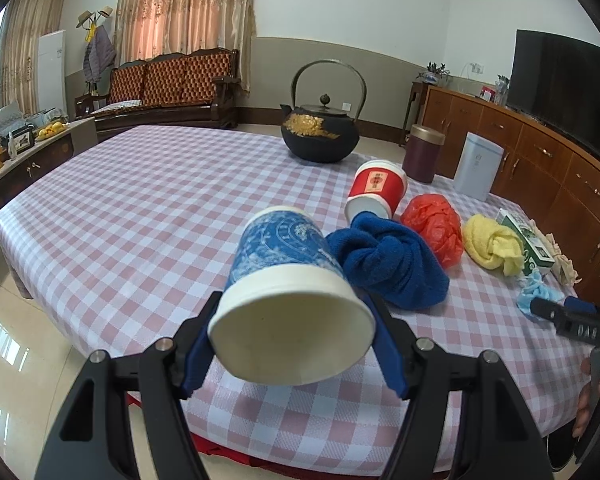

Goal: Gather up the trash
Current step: 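Carry the paper cup and light blue cloth in both tools over the black bin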

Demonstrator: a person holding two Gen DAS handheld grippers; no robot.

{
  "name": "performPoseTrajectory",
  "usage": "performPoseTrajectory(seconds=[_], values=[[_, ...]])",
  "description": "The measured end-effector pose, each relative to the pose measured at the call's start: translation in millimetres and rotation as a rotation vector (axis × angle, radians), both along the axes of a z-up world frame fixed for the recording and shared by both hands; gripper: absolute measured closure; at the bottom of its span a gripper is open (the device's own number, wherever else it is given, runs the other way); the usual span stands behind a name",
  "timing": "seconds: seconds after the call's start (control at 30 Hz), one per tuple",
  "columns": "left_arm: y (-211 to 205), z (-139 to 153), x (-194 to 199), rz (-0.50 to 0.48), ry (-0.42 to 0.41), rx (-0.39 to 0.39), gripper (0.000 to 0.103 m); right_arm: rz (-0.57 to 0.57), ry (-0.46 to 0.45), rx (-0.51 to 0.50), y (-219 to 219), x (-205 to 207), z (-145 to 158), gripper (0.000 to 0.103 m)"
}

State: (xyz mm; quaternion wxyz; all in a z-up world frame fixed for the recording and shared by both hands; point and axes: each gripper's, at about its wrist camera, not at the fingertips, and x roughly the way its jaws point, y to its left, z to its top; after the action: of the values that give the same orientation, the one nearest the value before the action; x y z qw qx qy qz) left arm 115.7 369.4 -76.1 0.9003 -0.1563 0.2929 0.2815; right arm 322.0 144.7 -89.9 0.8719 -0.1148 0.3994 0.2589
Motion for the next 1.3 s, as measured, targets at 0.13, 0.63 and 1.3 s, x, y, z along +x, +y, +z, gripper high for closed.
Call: performPoseTrajectory(seconds=[0.13,0.63,1.3], values=[[3,-3,4,-0.004,0.009,-0.005,0.034,0.009,0.078,0.028,3,17,-6,0.082],[-34,28,-6,-0.070,-0.040,0.027,0.036,0.040,-0.038,0.122,-47,-42,39,0.089],[-166,61,3,-0.327,-0.095,0.053,0.036,-0.067,-0.160,0.177,-176,-102,89,0.091]])
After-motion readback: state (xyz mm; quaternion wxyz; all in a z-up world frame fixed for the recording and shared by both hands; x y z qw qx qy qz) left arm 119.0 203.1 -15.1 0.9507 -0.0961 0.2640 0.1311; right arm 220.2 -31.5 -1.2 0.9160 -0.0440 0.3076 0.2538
